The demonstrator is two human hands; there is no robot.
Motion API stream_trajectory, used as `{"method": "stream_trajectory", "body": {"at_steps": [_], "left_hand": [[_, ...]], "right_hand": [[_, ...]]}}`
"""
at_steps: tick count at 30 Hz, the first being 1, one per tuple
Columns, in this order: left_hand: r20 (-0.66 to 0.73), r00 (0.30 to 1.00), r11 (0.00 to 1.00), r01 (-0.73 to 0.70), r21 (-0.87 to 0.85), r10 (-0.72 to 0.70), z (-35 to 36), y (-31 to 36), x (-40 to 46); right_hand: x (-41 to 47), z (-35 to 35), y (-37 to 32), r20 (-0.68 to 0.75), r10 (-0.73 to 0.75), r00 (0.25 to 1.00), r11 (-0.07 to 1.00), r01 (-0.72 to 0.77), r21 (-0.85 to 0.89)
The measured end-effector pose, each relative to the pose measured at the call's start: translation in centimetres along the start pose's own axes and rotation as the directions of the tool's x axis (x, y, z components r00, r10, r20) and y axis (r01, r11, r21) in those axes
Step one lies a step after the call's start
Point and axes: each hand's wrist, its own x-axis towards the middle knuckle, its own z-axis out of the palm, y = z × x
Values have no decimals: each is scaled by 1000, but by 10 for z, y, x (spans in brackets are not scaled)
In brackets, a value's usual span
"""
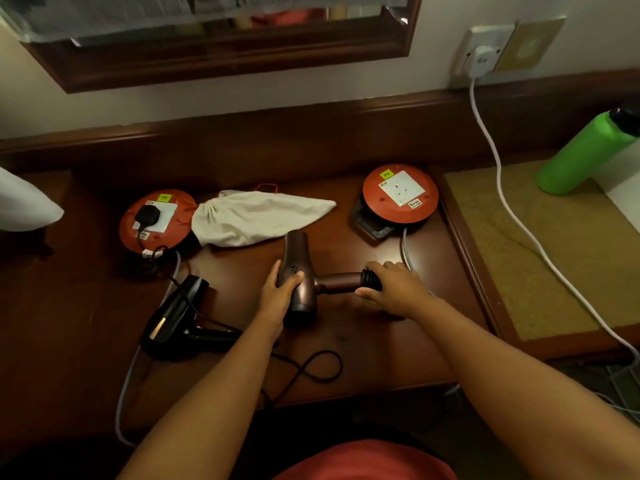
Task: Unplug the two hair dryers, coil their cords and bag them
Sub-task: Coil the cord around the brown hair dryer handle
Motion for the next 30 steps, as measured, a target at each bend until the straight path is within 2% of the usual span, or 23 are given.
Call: {"method": "stream_trajectory", "body": {"at_steps": [4, 10, 19, 30], "left_hand": [[-41, 999, 1000, -3, -19, 2, -6, -7, 8], [-96, 995, 1000, -6, -13, 5, -13, -19, 18], [-86, 995, 996, -53, 75, 59, -13, -30, 37], [-50, 991, 972, -110, 208, 123, -12, -30, 45]], "right_hand": [[12, 3, -8, 18, 66, 998, 991, -68, 120], [32, 30, -11, 35, 74, 997, 991, -78, 108], [43, 45, -8, 60, 126, 990, 961, -137, 241], [57, 39, 2, 125, 92, 988, 941, -128, 314]]}}
